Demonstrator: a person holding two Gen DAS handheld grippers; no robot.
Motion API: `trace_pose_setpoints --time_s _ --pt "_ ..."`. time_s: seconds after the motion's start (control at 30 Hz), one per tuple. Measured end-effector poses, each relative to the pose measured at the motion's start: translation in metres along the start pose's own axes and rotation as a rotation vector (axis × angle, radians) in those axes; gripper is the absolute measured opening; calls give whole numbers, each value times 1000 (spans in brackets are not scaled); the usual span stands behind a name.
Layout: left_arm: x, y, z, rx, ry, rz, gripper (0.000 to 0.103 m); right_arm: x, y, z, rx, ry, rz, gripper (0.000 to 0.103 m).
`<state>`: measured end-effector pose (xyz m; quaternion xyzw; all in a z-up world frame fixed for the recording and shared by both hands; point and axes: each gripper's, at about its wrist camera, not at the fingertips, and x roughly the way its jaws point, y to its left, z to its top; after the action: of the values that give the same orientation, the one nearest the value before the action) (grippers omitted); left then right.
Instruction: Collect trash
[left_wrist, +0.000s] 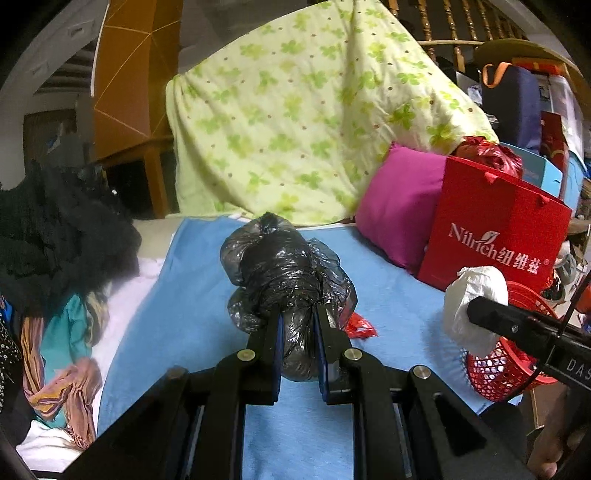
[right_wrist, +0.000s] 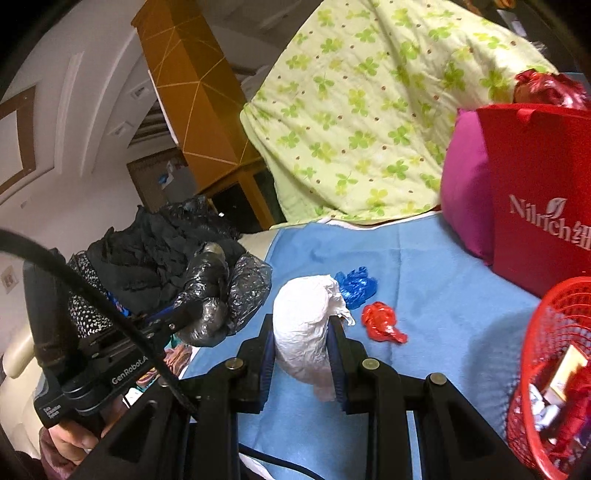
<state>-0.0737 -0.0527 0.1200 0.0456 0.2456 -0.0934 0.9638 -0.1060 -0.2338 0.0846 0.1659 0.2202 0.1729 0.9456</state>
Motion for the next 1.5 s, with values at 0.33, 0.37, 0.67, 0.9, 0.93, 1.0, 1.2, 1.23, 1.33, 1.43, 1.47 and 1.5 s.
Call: trace_pose_setpoints --time_s 0.33,0.37,0.67,0.9,0.93,1.0,1.2,1.23,1.33,1.43,1.47,1.5 --pt "-16 -32 0 51 -18 -22 16 -46 -11 1 -4 -61 -67 29" --pt "-17 -36 0 57 -20 -24 16 -50 -12 1 -3 -66 -70 29" --pt "-20 -64 1 101 -22 -45 16 -76 -19 -3 -7 -98 -113 29" --pt "-17 -77 1 119 -10 -56 16 -89 -30 -4 12 -114 -130 29" --pt "-17 -78 1 120 -8 -56 16 -90 -32 -4 16 -115 -130 29" --pt "-17 -80 0 126 -7 -55 16 -93 -35 -5 22 -119 -135 29" --pt "-19 -86 2 142 -8 -61 16 -99 -42 -5 36 -128 -141 29" --pt "-19 -86 1 143 -8 -65 16 -100 -43 -5 40 -129 -142 29" --pt "-19 -91 2 156 -8 -68 16 -104 -48 -6 48 -136 -147 29" --pt "-19 -95 1 162 -4 -75 16 -109 -50 -9 59 -140 -152 29" --pt "-19 -96 1 164 -4 -77 16 -111 -49 -10 62 -142 -156 29" --pt "-19 -98 1 167 -4 -78 16 -112 -50 -11 64 -143 -157 29"
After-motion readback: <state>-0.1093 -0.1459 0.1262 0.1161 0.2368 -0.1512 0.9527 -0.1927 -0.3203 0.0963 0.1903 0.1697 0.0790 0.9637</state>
